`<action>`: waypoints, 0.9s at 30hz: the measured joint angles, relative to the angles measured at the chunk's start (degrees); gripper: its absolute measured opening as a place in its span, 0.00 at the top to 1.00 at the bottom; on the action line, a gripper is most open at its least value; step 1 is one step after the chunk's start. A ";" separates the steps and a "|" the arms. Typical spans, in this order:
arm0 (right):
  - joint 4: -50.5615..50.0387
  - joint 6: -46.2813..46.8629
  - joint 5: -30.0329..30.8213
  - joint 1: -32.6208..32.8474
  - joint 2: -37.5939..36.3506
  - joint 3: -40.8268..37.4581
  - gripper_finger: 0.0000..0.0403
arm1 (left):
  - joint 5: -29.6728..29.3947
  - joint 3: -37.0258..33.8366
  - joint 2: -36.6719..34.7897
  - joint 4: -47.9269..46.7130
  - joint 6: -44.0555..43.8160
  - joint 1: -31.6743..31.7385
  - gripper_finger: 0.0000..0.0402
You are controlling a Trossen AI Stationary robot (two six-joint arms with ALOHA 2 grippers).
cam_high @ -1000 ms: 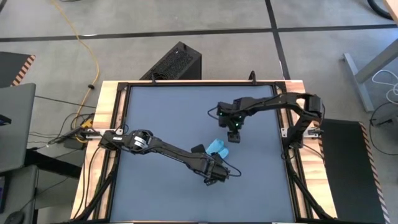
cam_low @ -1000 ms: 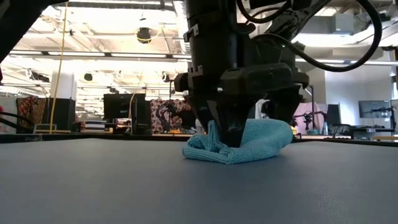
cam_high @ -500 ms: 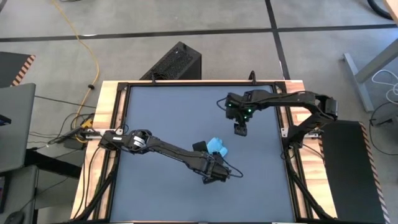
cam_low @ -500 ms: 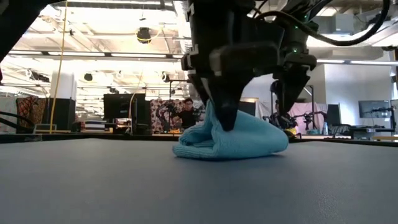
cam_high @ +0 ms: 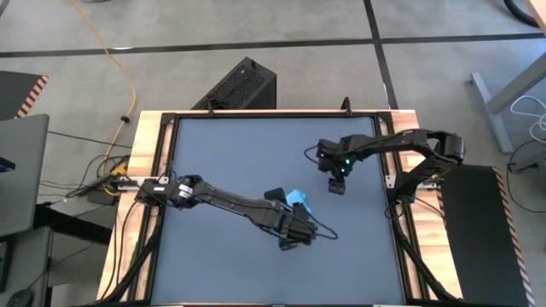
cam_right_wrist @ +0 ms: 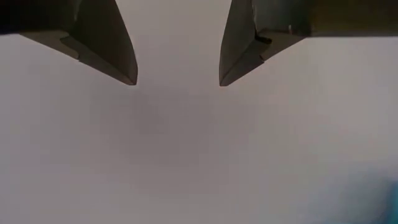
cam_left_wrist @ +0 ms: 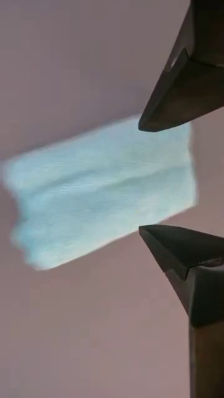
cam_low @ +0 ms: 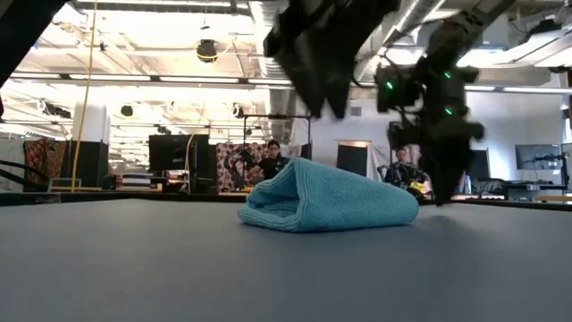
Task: Roll towel
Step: Move the blue microfiber towel to the left of the table
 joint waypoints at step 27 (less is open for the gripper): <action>8.23 9.30 2.28 5.21 -9.21 -12.29 0.37 | 14.26 -2.61 9.01 4.08 -3.77 7.78 0.38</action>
